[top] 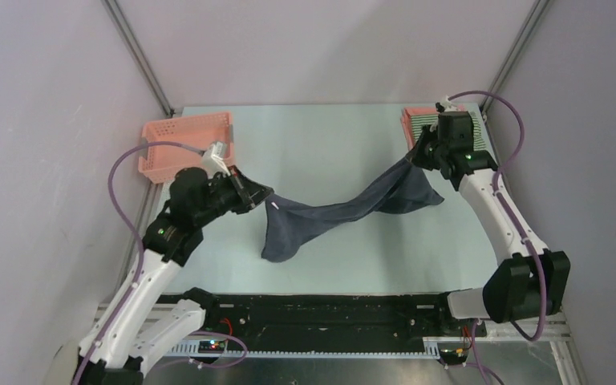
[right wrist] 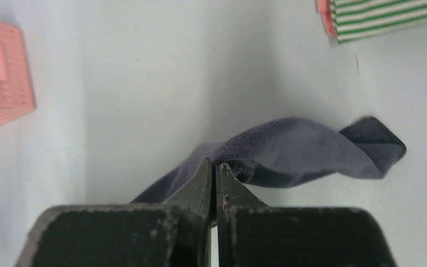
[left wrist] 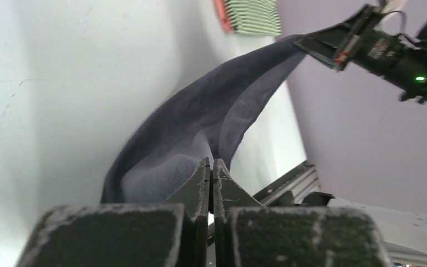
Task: Fold and stack the mixed laundry pile
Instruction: Flatten out the skirt at the center of the board.
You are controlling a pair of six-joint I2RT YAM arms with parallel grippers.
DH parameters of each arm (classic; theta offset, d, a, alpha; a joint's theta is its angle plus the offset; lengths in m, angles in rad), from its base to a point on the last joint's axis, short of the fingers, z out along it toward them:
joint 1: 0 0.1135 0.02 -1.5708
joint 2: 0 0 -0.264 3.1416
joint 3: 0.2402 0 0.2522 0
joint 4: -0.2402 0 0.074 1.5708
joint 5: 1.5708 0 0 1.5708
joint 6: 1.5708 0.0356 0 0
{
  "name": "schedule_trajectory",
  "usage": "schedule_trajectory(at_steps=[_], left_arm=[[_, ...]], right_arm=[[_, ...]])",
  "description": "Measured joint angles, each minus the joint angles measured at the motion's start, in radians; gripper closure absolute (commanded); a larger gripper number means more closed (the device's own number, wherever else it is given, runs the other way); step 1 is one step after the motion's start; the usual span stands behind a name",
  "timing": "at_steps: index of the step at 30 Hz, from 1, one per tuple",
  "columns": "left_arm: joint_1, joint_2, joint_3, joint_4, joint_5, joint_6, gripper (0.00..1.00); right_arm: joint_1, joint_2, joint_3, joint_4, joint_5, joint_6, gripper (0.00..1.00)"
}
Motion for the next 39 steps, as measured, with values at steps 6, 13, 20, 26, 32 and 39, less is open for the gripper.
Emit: schedule_trajectory(at_steps=[6,13,20,26,32,39], left_arm=[[-0.003,0.134,0.000,-0.027,-0.051,0.053,1.00],[-0.193,0.324,0.001,0.003,-0.080,0.052,0.95],[-0.406,0.608,0.019,0.175,-0.055,0.027,0.52],[-0.381,0.613,0.055,0.153,-0.078,0.059,0.43],[-0.174,0.392,0.004,0.058,-0.163,0.091,0.45],[-0.092,0.166,-0.217,-0.068,-0.235,0.082,0.48]], right_arm=[[-0.053,0.020,-0.034,-0.112,0.057,0.013,0.93],[-0.171,-0.163,-0.150,-0.227,0.109,0.017,0.54],[-0.204,-0.348,-0.198,-0.193,0.025,0.014,0.53],[0.002,-0.442,-0.323,-0.063,-0.088,0.021,0.55],[0.403,-0.365,-0.451,0.090,-0.080,0.035,0.58],[0.746,-0.185,-0.521,0.178,-0.008,0.026,0.56]])
